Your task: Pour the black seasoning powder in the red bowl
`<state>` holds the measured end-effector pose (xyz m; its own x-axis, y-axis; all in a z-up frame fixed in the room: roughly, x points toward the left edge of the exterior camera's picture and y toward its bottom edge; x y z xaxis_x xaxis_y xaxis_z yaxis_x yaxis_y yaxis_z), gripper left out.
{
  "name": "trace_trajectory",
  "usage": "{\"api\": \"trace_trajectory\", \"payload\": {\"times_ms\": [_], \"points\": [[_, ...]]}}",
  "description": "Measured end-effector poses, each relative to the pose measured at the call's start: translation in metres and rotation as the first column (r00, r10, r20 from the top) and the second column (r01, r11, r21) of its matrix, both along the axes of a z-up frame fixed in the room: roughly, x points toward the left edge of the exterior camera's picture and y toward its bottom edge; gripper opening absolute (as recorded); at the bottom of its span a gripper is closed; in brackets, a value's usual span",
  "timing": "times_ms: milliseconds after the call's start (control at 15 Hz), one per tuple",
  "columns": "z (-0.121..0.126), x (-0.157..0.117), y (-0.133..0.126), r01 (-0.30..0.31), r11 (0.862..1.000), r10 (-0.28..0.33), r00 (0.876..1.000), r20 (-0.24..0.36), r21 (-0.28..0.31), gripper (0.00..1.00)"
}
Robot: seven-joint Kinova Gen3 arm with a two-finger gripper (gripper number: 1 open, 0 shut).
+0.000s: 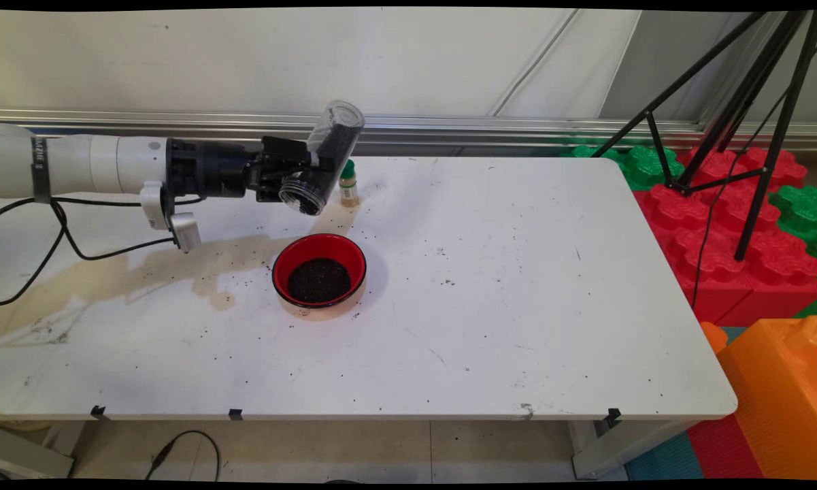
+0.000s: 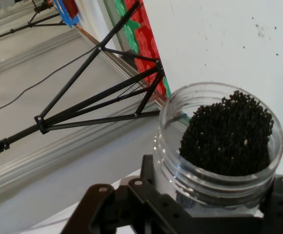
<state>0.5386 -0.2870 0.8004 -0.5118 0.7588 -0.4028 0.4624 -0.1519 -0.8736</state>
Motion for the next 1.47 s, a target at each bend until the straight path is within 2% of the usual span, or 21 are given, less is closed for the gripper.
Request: {"api": "trace_trajectory", "payload": {"times_ms": [533,867,1200,1467], "points": [[0.005,0.0,0.003,-0.009,0.996,0.017,0.996,-0.088,0.09,0.0],[0.009,0.0,0.004,-0.013,0.986,0.039,0.987,-0.154,0.164,0.0],[0.014,0.001,0.005,-0.014,0.97,0.069,0.974,-0.218,0.242,0.0],[0.019,0.003,0.007,-0.017,0.944,0.114,0.954,-0.278,0.33,0.0]]}}
